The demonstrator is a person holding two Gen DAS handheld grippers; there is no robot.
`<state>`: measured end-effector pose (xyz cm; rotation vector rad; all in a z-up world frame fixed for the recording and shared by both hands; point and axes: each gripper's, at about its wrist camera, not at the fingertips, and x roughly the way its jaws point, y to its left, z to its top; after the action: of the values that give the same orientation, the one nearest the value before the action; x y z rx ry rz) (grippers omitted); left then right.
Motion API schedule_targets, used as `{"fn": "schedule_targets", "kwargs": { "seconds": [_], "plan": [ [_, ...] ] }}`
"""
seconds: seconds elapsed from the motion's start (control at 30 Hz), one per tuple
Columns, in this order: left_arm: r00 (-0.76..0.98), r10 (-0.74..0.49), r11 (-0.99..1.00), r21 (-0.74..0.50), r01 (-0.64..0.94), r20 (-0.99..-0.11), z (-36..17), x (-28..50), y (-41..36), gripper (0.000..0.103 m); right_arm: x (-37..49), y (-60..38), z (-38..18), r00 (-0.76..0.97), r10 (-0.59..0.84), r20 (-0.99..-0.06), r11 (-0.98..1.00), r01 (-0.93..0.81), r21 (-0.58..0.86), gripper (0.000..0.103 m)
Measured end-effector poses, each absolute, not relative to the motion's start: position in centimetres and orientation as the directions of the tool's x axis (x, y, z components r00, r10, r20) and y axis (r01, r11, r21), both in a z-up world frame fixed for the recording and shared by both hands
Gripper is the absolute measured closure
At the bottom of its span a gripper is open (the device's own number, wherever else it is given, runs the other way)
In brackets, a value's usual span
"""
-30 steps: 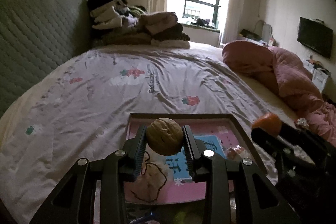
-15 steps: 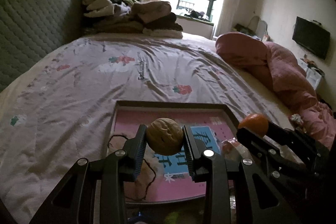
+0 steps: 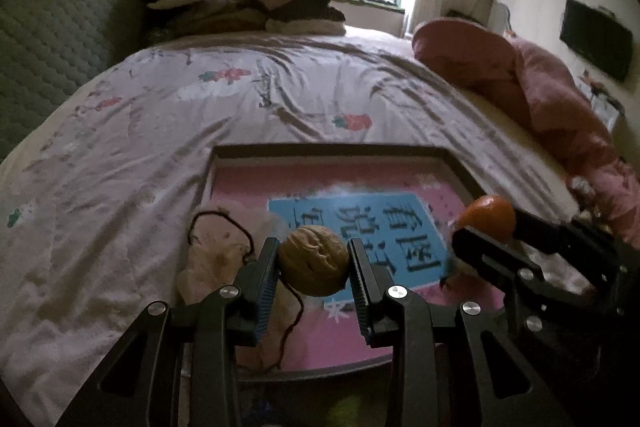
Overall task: Organize objects
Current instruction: 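Carry the walnut with the left tool while the right tool carries the orange over the pink tray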
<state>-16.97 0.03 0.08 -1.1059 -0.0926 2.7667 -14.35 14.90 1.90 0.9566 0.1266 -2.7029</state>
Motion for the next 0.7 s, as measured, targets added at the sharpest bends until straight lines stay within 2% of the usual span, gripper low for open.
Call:
{"fn": "schedule_targets", "kwargs": {
  "seconds": [0.2, 0.7],
  "plan": [
    [-0.67, 0.227, -0.974, -0.156, -0.165, -0.707, -1.2, -17.2, -0.2, 0.068, -14.8, 14.6, 0.4, -0.702, -0.23, -0.674, -0.954, 0.299, 0.014, 0.062],
    [-0.621, 0.216, -0.973, -0.112, -0.202, -0.753, -2.9, -17.5, 1.0, 0.068, -15.4, 13.9, -2.5, -0.62, -0.183, -0.763, -0.944, 0.329, -0.041, 0.062]
  ]
}}
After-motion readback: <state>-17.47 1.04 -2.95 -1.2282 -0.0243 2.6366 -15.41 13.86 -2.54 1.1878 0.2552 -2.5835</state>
